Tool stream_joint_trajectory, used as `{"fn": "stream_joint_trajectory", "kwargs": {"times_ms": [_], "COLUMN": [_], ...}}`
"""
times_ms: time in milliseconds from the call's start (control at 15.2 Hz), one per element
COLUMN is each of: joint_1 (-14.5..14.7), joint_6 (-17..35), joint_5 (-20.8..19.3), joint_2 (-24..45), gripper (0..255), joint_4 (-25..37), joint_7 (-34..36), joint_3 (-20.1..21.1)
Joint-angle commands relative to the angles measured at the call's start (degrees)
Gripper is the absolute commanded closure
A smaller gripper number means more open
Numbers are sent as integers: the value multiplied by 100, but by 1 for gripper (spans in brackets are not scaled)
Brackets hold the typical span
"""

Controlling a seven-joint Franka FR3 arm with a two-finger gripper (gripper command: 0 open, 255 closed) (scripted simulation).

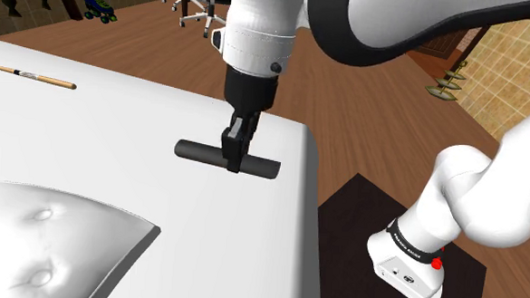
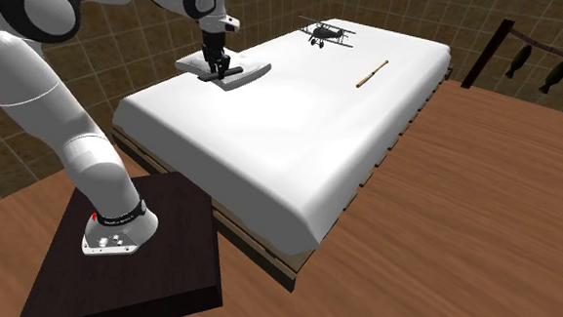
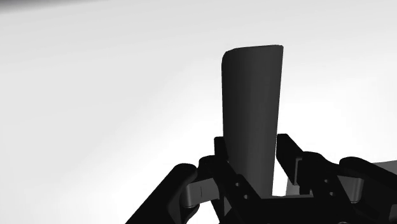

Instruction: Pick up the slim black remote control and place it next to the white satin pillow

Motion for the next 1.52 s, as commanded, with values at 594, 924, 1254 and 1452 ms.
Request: {"fn": "stream_joint_trajectory", "kwargs": {"times_ms": [594, 924, 1254, 1452], "joint_1": [547, 557, 568, 575], "joint_6": [196, 572, 947, 1170], "joint_5": [-214, -239, -279, -312], "joint_2": [670, 757, 876, 963], "gripper": [255, 255, 255, 255], "joint_4": [560, 265, 1, -142], "joint_7": [1348, 1347, 1357, 1369], "joint_3": [716, 727, 737, 742]}}
